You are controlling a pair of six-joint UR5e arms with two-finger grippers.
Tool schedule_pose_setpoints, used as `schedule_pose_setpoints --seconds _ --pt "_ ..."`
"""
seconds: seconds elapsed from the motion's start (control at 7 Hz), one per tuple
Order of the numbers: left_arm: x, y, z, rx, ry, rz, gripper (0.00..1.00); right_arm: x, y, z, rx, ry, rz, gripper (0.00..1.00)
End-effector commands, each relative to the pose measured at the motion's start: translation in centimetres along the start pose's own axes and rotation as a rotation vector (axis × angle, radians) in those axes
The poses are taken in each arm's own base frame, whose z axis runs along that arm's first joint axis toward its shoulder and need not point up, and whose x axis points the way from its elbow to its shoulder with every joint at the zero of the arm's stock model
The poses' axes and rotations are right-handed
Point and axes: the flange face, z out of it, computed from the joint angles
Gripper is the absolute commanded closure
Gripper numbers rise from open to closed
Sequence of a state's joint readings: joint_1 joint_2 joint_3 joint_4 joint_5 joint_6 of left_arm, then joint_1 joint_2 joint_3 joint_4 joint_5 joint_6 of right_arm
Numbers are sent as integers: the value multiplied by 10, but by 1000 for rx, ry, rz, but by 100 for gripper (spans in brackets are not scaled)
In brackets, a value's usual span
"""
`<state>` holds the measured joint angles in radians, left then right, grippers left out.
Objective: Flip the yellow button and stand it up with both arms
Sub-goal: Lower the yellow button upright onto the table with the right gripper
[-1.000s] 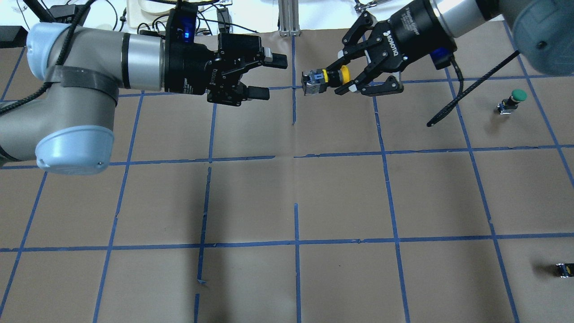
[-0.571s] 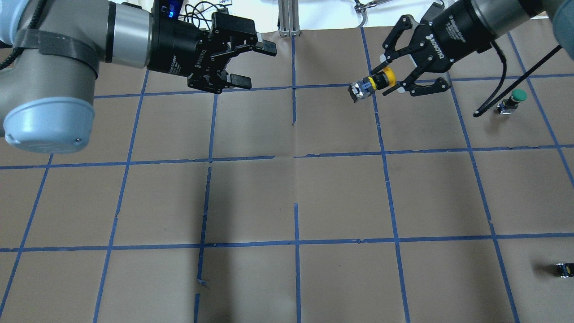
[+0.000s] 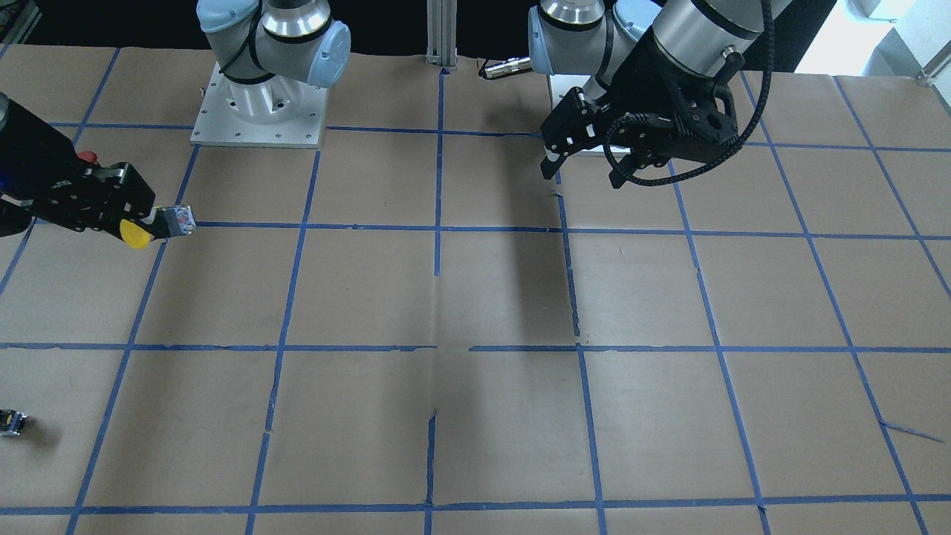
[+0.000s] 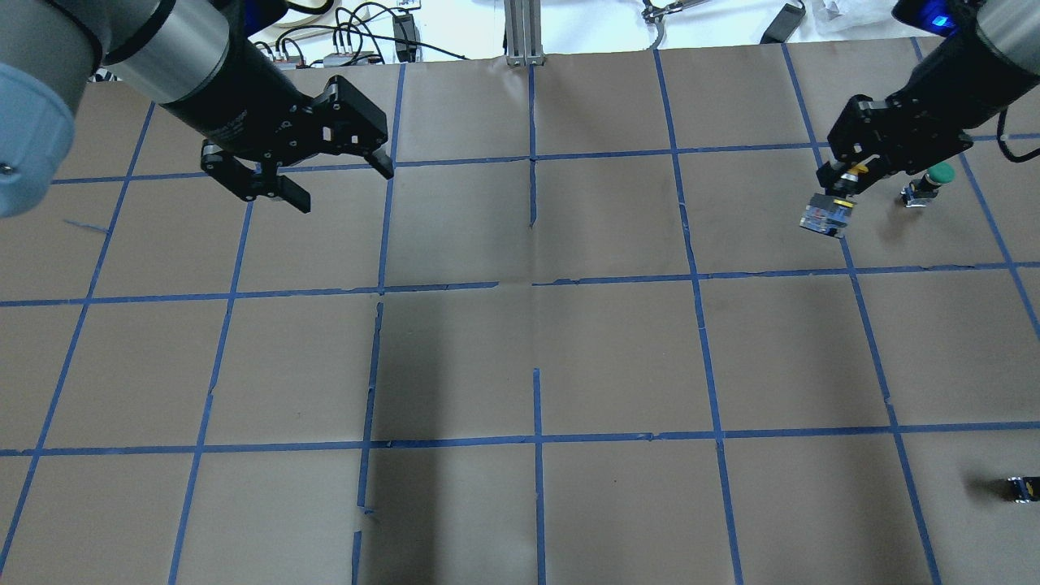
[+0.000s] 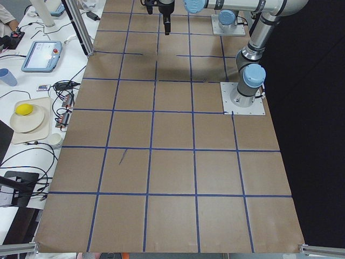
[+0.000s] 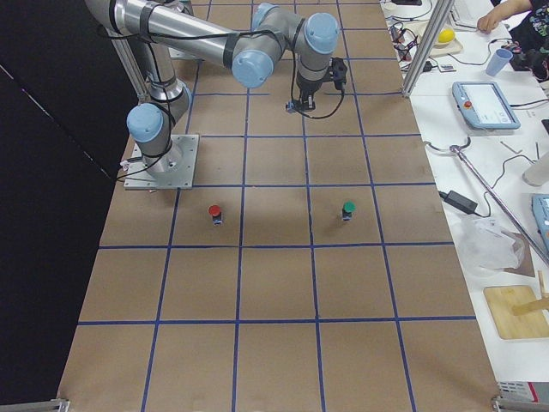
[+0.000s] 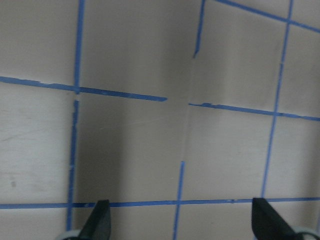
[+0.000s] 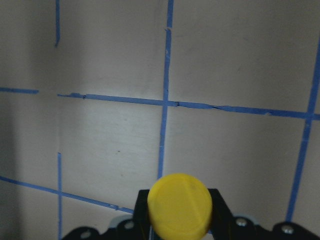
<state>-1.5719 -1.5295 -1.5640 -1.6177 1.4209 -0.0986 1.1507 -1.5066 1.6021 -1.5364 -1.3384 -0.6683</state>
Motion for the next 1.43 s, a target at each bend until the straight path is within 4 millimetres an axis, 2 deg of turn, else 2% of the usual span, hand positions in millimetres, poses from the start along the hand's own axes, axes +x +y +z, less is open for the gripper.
schedule_pose_setpoints --seconds 0.0,0.29,0.43,0.71,1.0,1.14,1.29 --pt "-1 10 -11 -14 -81 43 0 63 23 1 -14 150 -296 98" --pt "-4 21 -19 -5 -111 64 0 121 59 31 40 212 -494 98" --pt "-7 30 -21 -12 -111 91 0 143 74 37 129 193 -592 98" --pt "-9 31 -23 -11 -114 99 0 179 106 45 254 161 -765 98" --pt "-10 31 -22 -13 -114 97 0 208 131 42 386 186 -924 98" --pt "-10 31 -22 -13 -114 99 0 222 129 63 394 155 -985 98" --pt "-10 31 -22 -12 -114 96 0 241 127 95 396 106 -1050 98"
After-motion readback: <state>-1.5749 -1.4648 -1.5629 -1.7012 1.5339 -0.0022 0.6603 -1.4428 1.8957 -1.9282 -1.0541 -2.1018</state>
